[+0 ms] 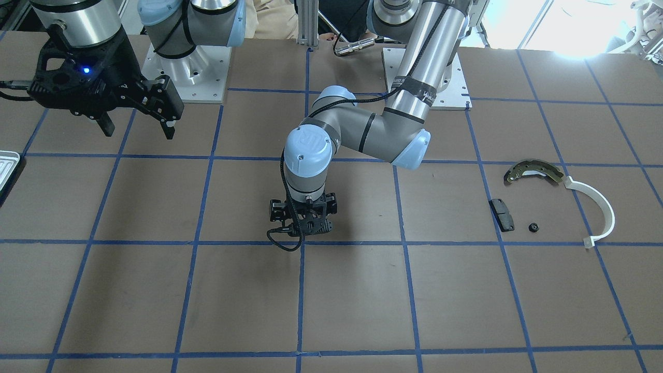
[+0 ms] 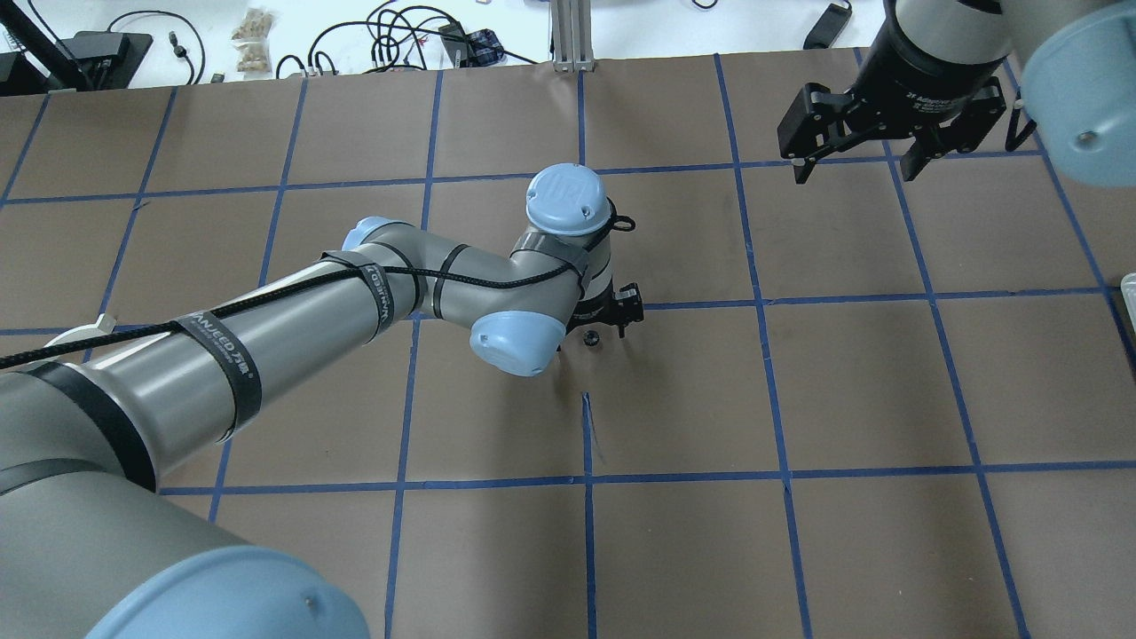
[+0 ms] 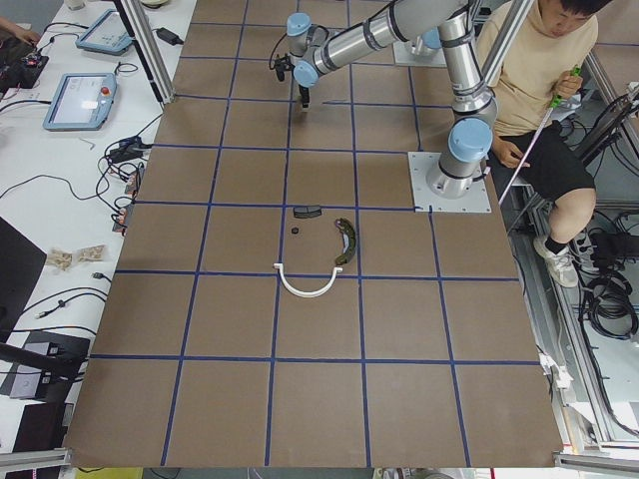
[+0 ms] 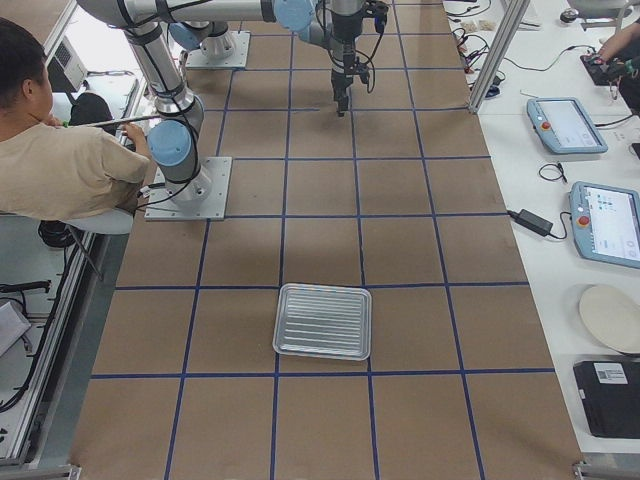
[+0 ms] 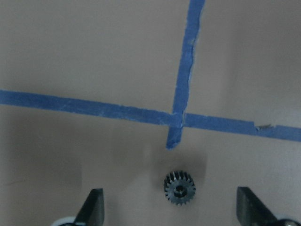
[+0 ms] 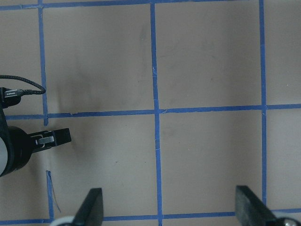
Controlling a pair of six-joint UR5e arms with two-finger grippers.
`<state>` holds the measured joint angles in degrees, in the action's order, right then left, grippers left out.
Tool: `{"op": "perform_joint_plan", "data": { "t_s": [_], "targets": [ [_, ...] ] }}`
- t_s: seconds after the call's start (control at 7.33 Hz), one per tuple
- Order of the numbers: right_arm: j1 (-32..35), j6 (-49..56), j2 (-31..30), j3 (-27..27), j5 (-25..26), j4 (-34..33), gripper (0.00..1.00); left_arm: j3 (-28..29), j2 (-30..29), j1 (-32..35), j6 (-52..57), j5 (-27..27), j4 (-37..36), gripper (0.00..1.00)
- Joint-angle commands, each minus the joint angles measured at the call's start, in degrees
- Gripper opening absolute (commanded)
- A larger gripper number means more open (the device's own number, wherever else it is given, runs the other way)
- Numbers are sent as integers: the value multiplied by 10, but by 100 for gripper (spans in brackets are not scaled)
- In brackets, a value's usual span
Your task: Place bearing gear from tray to pile
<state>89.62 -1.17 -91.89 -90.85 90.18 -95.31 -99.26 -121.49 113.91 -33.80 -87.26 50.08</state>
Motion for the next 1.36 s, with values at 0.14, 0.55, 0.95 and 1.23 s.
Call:
{"op": "perform_joint_plan", "data": {
  "t_s": [0.14, 0.55, 0.95, 1.23],
  "targets": [
    [1, 0, -1, -2, 0, 0, 100, 1, -2, 2, -2, 0, 0, 22],
    [1, 0, -2, -2, 0, 0, 100, 22, 20, -8, 42, -4, 7, 11],
    [1, 0, -2, -2, 0, 0, 100, 31, 84, -122, 219, -49, 111, 11],
    [1, 0, -2, -2, 0, 0, 100, 7, 126, -274, 470, -50, 152, 11]
  ]
}}
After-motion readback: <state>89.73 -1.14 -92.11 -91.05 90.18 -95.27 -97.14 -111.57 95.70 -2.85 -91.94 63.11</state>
